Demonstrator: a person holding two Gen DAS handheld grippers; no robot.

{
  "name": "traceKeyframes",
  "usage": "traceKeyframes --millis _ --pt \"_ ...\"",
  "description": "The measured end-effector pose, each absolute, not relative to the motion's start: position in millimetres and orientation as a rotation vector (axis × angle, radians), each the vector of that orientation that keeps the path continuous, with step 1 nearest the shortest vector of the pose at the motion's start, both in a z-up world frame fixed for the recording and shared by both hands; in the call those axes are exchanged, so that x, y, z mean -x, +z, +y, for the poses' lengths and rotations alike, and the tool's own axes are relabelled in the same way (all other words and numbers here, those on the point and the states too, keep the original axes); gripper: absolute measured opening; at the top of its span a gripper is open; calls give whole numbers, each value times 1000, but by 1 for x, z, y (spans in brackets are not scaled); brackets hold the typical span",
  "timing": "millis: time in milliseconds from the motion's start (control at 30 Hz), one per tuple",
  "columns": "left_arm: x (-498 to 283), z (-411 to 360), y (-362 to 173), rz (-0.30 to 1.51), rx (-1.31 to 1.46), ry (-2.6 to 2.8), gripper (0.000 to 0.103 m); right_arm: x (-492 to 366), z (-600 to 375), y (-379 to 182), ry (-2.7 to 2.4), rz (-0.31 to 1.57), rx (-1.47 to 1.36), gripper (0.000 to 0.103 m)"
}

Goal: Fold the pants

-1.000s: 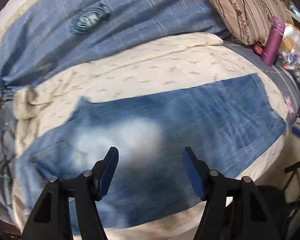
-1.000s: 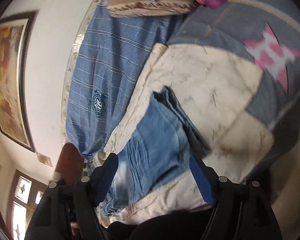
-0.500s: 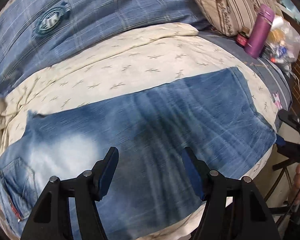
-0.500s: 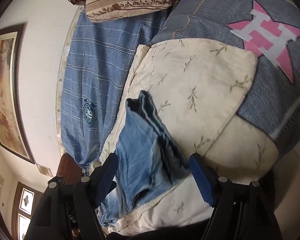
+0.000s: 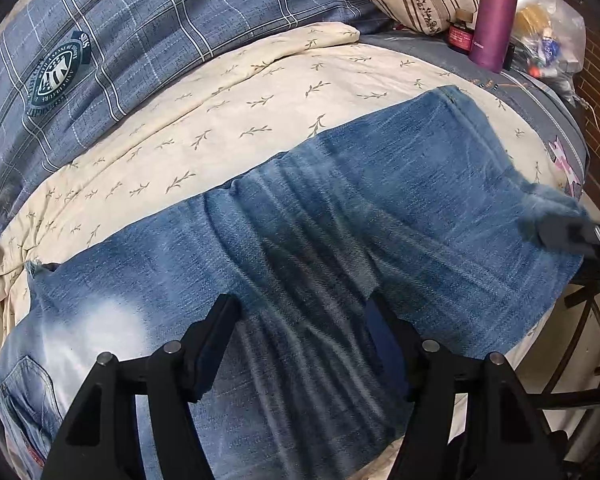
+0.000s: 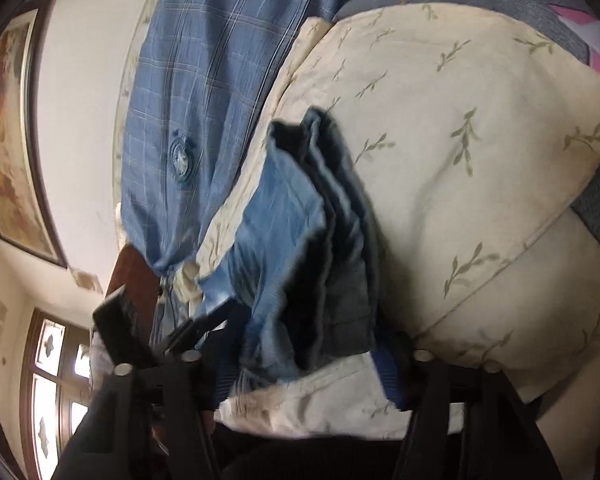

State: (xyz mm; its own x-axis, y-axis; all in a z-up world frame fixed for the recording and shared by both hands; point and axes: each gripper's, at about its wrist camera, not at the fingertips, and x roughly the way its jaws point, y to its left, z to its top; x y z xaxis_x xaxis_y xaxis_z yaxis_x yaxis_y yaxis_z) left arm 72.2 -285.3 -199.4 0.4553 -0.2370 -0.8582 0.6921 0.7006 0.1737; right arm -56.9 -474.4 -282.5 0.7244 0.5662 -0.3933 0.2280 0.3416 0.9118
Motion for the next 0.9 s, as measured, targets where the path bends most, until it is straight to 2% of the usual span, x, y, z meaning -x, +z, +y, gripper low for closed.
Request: traceKeyframes --millis 100,200,267,533,667,900 --pt "-73 -286 -201 929 -559 -612 69 57 -482 -291 194 733 -1324 41" --pt "-71 -285 -201 929 -560 -613 69 55 -476 -285 161 754 -1257 30" --pt "-72 -284 -200 934 -554 -614 69 57 -476 -281 182 742 -1285 28" --pt "-84 -256 -183 983 -449 -619 69 41 -459 -208 214 684 -1087 26" --pt "-99 -214 -167 999 -347 -601 69 23 -439 -175 246 687 -1014 26" --pt "-121 -105 -169 1066 -262 -368 69 -2 -380 -138 304 730 -885 26"
